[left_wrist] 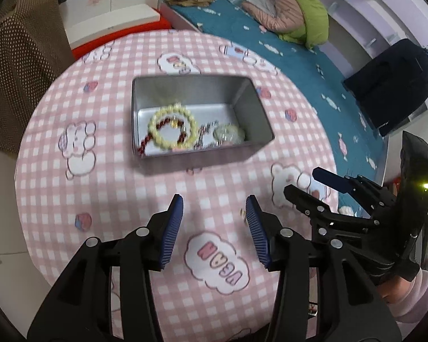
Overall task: Organize jewelry
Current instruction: 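Move the right tool to the pearl-and-gold earrings on the cloth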
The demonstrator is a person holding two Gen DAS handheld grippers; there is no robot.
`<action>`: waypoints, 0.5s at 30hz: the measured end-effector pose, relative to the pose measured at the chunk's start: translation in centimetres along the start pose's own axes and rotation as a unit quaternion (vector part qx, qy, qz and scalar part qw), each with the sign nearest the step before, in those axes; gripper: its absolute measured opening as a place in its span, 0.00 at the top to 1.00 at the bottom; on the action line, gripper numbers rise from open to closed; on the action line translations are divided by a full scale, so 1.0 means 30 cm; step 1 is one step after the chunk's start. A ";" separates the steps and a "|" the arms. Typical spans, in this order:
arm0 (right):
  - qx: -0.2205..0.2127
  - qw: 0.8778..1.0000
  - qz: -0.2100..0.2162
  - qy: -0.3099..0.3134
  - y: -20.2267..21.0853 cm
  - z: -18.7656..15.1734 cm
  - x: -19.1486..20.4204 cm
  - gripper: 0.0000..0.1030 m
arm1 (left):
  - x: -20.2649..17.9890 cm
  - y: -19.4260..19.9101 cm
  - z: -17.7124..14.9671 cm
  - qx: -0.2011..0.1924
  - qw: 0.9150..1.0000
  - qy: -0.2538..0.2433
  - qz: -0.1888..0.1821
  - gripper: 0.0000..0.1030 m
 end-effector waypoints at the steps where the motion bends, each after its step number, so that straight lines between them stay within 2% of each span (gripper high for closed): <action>1: 0.002 1.000 0.002 0.003 -0.002 -0.008 0.006 0.41 | 0.006 -0.006 -0.011 0.005 1.000 0.002 0.001 0.54; 10: 0.015 0.999 0.020 0.029 -0.055 -0.067 0.063 0.43 | 0.045 -0.055 -0.067 0.034 0.999 0.026 0.002 0.55; 15: 0.018 0.999 0.024 0.038 -0.083 -0.061 0.075 0.55 | 0.048 -0.081 -0.086 0.048 0.998 0.032 0.000 0.55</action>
Point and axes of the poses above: each gripper's, at about its wrist camera, not at the fingertips, and y roughly against the way its jaws point, x to its left, z to its top, the point moved 3 cm from there along -y, roughly the way its jaws point, and after that the axes turned 14 degrees about -z, right-handed, at the moved point
